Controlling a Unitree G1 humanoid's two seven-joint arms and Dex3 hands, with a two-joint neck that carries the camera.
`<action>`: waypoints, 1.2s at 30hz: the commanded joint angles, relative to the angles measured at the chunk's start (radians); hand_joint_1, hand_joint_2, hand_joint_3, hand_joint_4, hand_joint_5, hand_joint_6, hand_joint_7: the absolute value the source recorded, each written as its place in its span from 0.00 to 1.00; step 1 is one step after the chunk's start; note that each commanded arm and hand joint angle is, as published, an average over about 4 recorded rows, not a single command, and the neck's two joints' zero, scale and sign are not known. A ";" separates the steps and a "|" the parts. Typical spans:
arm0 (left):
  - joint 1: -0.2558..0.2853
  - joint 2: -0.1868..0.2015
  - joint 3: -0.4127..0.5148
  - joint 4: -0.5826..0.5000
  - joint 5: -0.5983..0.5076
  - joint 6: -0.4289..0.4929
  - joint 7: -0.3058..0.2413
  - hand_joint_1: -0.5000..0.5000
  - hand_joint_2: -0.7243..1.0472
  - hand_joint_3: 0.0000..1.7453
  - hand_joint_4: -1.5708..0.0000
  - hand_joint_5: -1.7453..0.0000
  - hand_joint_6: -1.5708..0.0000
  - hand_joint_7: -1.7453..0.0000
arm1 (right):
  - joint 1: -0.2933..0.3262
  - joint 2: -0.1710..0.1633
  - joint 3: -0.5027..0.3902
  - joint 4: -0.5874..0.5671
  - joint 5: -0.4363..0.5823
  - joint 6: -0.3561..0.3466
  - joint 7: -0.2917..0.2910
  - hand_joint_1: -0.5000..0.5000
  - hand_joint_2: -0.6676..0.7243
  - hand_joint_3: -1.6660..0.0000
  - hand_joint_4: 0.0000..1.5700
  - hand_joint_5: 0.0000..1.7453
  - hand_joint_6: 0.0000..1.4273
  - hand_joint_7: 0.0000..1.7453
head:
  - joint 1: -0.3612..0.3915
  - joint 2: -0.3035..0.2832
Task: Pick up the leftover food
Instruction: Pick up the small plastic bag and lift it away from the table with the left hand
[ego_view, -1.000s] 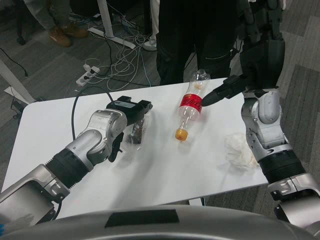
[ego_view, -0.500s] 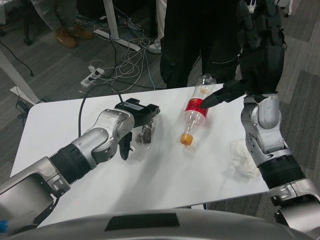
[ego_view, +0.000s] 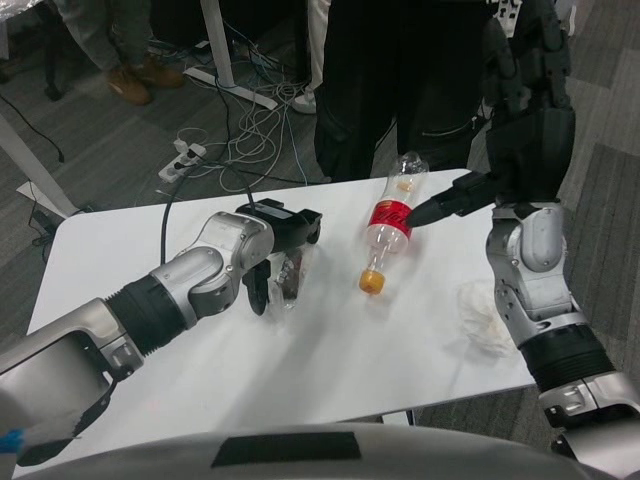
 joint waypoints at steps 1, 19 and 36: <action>0.038 0.011 -0.030 0.042 -0.022 -0.008 -0.025 0.00 0.73 0.00 1.00 0.12 0.45 0.04 | 0.015 0.002 -0.013 0.008 0.008 -0.021 0.000 0.17 0.68 1.00 0.00 0.00 0.00 0.00 | -0.001 -0.002; 0.101 -0.010 0.163 0.073 -0.144 -0.081 0.073 0.00 0.90 0.05 0.21 0.00 0.33 0.06 | 0.020 -0.003 -0.005 0.027 0.020 -0.039 0.000 0.12 0.68 1.00 0.00 0.00 0.00 0.00 | 0.009 -0.013; 0.213 -0.106 0.558 0.063 -0.322 -0.340 0.189 0.16 0.80 0.04 0.05 0.00 0.33 0.44 | 0.027 -0.007 -0.010 0.025 0.036 -0.041 0.000 0.08 0.64 1.00 0.00 0.00 0.00 0.00 | -0.007 0.010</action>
